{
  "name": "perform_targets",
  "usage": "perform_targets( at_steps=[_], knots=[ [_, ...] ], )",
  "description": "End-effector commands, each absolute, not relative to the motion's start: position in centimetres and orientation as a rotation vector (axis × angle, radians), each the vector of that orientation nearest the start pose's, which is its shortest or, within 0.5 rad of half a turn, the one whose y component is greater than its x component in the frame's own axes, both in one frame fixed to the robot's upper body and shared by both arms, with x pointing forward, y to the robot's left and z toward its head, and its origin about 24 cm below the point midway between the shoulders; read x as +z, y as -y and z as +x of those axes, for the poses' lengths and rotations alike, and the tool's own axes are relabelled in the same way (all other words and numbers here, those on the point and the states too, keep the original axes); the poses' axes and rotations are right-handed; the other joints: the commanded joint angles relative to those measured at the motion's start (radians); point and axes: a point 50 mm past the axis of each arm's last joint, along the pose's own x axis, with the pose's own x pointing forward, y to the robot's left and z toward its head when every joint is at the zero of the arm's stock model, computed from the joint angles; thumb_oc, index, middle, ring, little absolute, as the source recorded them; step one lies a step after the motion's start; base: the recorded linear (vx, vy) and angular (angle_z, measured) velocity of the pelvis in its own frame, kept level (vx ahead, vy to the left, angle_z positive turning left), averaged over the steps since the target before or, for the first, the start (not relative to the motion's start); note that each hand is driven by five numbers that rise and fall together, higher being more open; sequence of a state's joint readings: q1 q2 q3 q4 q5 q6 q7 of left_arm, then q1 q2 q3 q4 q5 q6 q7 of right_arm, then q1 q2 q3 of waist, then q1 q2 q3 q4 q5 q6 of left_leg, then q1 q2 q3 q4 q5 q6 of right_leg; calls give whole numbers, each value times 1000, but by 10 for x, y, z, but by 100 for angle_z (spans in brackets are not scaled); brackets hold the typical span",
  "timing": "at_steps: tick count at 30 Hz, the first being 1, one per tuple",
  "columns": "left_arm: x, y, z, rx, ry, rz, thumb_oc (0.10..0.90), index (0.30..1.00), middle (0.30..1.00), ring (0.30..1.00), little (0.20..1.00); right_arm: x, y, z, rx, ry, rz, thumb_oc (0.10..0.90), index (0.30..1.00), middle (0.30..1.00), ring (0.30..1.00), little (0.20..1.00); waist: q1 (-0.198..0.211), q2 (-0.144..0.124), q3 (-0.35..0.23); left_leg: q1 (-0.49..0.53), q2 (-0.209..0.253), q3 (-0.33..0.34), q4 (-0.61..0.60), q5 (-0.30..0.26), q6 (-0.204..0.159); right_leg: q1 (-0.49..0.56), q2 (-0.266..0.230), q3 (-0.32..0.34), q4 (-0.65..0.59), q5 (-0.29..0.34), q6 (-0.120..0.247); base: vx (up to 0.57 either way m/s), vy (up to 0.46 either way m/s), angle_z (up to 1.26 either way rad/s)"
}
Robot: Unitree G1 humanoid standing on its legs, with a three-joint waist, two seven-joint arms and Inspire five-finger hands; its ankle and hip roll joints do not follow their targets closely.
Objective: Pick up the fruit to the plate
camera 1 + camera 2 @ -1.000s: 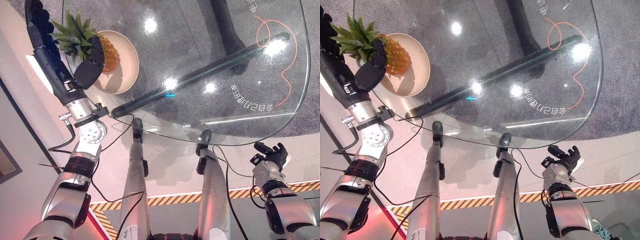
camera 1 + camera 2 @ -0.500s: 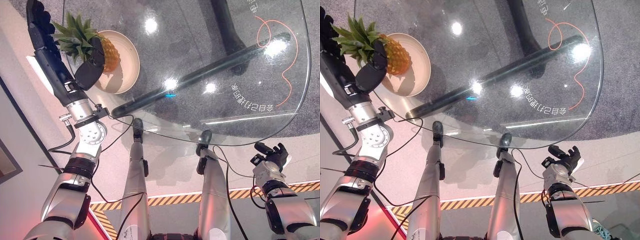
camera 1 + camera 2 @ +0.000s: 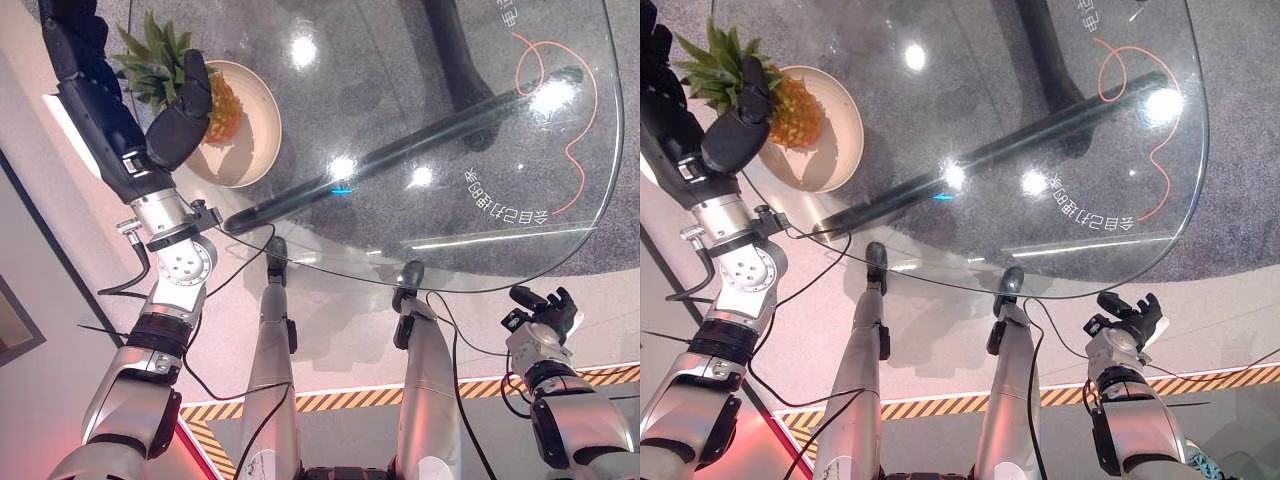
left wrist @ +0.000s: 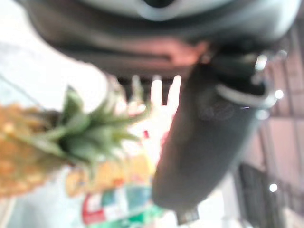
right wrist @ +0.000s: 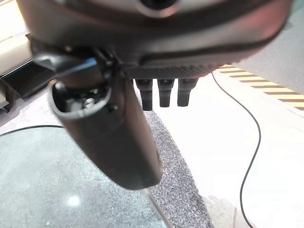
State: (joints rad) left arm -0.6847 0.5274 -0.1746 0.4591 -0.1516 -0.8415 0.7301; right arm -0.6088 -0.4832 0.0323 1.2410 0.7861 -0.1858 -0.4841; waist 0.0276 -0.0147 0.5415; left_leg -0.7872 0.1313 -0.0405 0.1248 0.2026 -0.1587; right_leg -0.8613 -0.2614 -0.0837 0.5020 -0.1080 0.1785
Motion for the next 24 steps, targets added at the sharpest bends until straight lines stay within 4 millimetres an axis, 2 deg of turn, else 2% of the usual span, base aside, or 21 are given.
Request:
perform_targets(
  at_steps=[1,16,21,24],
  knots=[
    [270,-215,296,383,1351,-131,800,900,900,900,900,11,349,282,-1034,-316,165,800,900,900,900,900,14,-5,-22,1,-11,-13,130,-157,21,102,21,-72,-217,153,-11,0,0,0],
    [284,-211,281,350,1443,-188,800,900,900,900,900,5,345,279,-1033,-324,182,800,900,900,900,900,25,-12,-22,9,-15,-22,116,-145,24,116,20,-79,-226,162,-12,0,-6,2],
    [295,-214,276,324,1440,-221,800,900,900,900,900,0,343,276,-1027,-330,199,800,900,900,900,900,31,-14,-22,44,-13,-21,95,-139,21,152,15,-83,-245,167,-5,2,-11,2],
    [294,-216,277,312,1409,-228,800,900,900,900,900,-4,340,275,-1013,-334,207,800,900,900,900,900,32,-15,-22,88,-12,-18,76,-139,18,195,13,-82,-263,168,0,0,0,0]
  ],
)
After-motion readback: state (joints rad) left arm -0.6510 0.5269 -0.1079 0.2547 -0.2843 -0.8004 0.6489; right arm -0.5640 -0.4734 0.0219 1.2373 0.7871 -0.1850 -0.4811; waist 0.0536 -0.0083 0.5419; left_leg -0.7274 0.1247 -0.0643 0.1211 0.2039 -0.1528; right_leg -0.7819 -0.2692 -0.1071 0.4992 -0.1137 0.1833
